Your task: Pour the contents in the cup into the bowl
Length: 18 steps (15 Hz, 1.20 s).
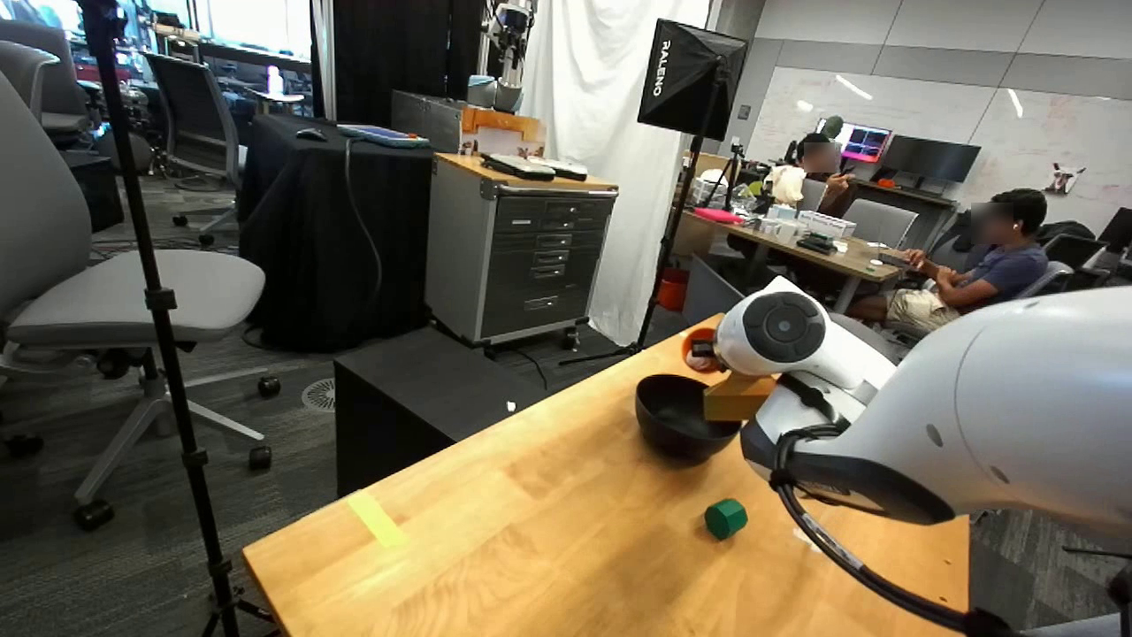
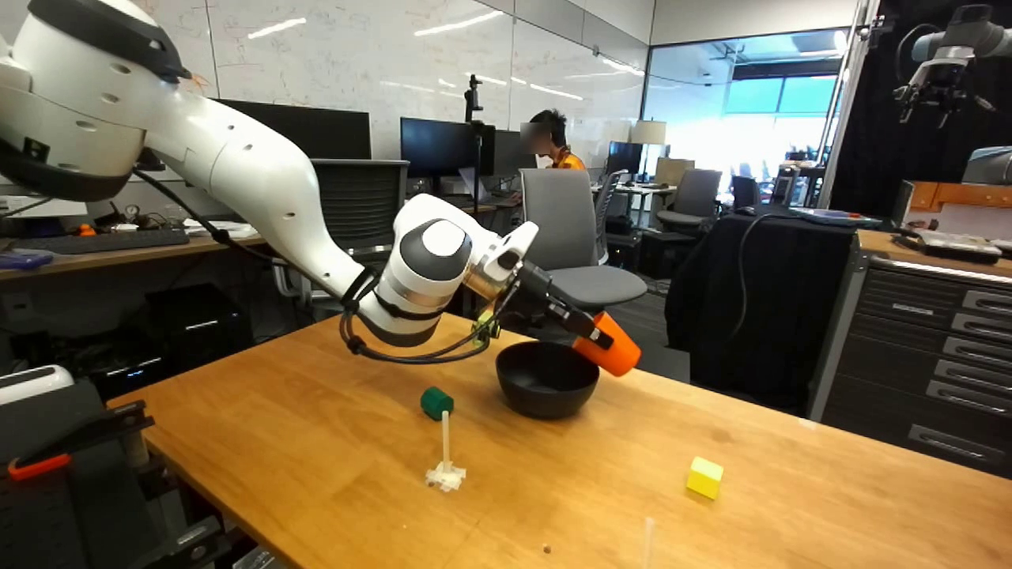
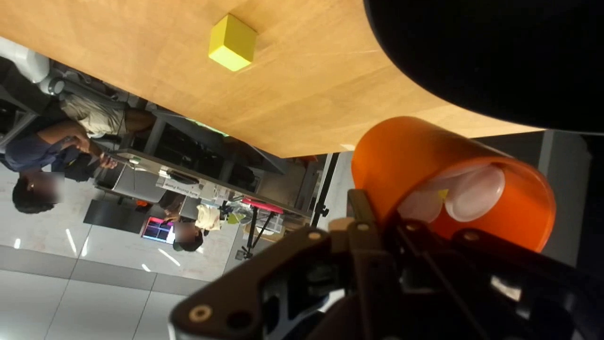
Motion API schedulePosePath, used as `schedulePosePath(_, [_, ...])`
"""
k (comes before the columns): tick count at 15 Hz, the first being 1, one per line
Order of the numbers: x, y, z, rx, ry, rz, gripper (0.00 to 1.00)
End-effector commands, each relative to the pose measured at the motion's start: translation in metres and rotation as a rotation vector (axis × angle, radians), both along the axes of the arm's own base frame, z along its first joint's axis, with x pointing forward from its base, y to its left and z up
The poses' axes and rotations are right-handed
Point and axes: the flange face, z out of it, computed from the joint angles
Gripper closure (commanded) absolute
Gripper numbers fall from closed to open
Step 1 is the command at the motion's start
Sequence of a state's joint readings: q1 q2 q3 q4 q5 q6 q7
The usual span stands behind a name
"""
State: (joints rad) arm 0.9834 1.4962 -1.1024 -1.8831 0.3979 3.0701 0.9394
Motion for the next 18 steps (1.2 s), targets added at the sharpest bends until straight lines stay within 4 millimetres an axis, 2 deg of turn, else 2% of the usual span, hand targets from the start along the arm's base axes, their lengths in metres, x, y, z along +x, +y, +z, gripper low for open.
schedulePosePath(1, [-0.013, 0.004, 0.027, -0.1, -0.054, 0.005, 0.95])
schedulePosePath(5, [-0.019, 0.02, 0.05, -0.197, -0.084, 0.017, 0.95])
schedulePosePath(7, [-0.017, 0.032, 0.051, -0.238, -0.092, 0.031, 0.95])
schedulePosePath(9, [-0.015, 0.042, 0.04, -0.274, -0.094, 0.043, 0.95])
schedulePosePath(10, [-0.016, 0.043, 0.022, -0.289, -0.09, 0.046, 0.95])
schedulePosePath(12, [-0.019, 0.047, 0.009, -0.304, -0.084, 0.045, 0.95])
schedulePosePath(18, [-0.029, 0.041, -0.036, -0.368, -0.074, 0.035, 0.95])
